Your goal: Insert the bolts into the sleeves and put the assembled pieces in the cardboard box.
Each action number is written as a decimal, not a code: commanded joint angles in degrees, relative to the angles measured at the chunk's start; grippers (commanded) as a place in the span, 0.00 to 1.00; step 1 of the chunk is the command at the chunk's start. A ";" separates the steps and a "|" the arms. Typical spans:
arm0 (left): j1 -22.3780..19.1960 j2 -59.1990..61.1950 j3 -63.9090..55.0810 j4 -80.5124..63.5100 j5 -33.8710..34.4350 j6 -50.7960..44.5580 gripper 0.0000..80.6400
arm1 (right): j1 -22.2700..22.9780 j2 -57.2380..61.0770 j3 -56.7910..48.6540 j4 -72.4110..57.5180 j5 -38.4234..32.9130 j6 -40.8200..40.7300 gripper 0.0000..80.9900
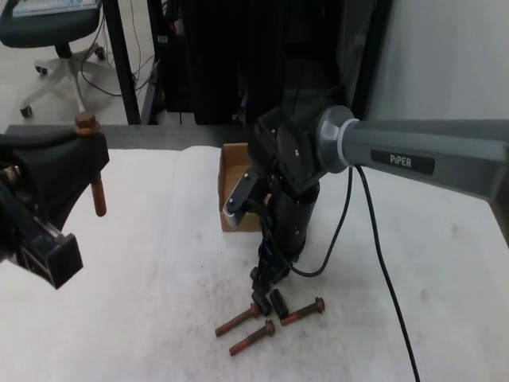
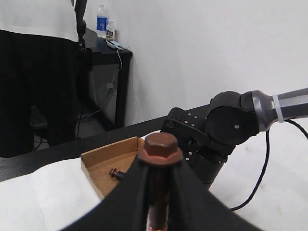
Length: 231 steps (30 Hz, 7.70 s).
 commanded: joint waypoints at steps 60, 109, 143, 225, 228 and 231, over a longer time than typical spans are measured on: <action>0.13 28.24 -0.31 -71.32 27.85 -45.49 0.00 | -7.74 -31.39 17.36 -1.54 -69.02 -12.44 0.01; -0.09 36.17 -0.44 -66.74 40.81 -6.66 0.00 | 7.38 -31.27 53.32 -116.49 -29.56 19.73 0.01; -2.64 36.17 -0.31 -62.29 40.81 -6.37 0.00 | 7.38 -31.27 53.21 -113.35 -29.56 20.06 0.01; -2.69 36.17 -0.31 -53.31 35.37 1.93 0.00 | 5.29 -31.27 52.25 -110.98 -34.87 24.55 0.01; -2.69 36.17 -0.31 -53.31 35.37 0.83 0.00 | 5.29 -31.27 51.67 -110.89 -34.82 24.41 0.01; -2.69 36.17 -0.31 -53.31 35.37 0.83 0.00 | 5.29 -31.27 51.02 -110.86 -34.82 24.41 0.01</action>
